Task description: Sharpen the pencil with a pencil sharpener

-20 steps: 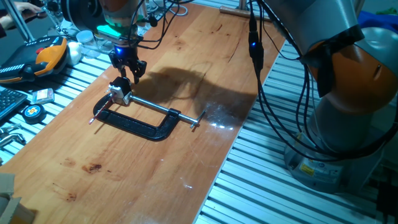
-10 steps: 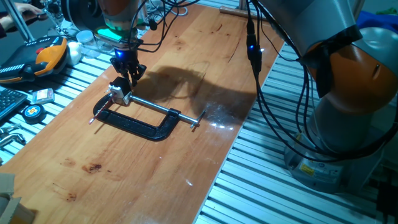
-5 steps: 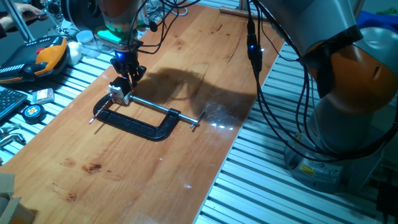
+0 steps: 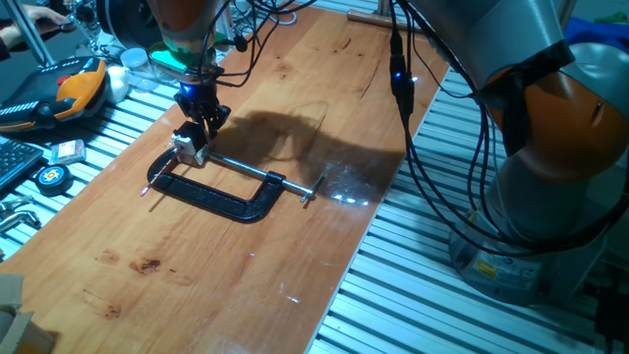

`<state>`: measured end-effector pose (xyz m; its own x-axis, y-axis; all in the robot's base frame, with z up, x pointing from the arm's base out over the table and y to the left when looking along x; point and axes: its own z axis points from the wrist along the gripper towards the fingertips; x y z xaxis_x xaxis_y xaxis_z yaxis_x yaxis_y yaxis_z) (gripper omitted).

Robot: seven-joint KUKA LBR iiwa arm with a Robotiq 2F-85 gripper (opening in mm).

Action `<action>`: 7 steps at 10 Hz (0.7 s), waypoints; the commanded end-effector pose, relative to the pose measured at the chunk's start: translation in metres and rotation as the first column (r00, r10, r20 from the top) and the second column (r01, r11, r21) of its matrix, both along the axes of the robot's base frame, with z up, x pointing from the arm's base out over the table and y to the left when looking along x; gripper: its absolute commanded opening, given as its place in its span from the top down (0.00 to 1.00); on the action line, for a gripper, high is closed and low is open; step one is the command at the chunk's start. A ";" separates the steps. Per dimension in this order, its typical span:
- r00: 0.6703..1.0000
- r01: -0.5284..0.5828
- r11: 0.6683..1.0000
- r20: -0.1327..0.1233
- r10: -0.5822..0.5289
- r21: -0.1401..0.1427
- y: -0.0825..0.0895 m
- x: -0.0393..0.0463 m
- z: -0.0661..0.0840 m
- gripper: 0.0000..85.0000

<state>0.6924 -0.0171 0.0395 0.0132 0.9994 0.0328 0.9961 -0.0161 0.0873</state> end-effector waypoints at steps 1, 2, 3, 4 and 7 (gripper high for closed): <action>1.000 -0.003 1.000 -0.002 0.003 0.001 0.000 -0.0004 0.000 0.60; 1.000 -0.005 1.000 -0.003 0.005 0.000 0.000 -0.0010 0.000 0.60; 1.000 -0.005 1.000 -0.003 0.005 0.000 0.000 -0.0019 -0.001 0.60; 1.000 -0.005 1.000 -0.005 0.005 0.002 -0.001 -0.0034 -0.001 0.60; 1.000 -0.008 1.000 -0.005 0.008 -0.007 0.000 -0.0070 -0.004 0.60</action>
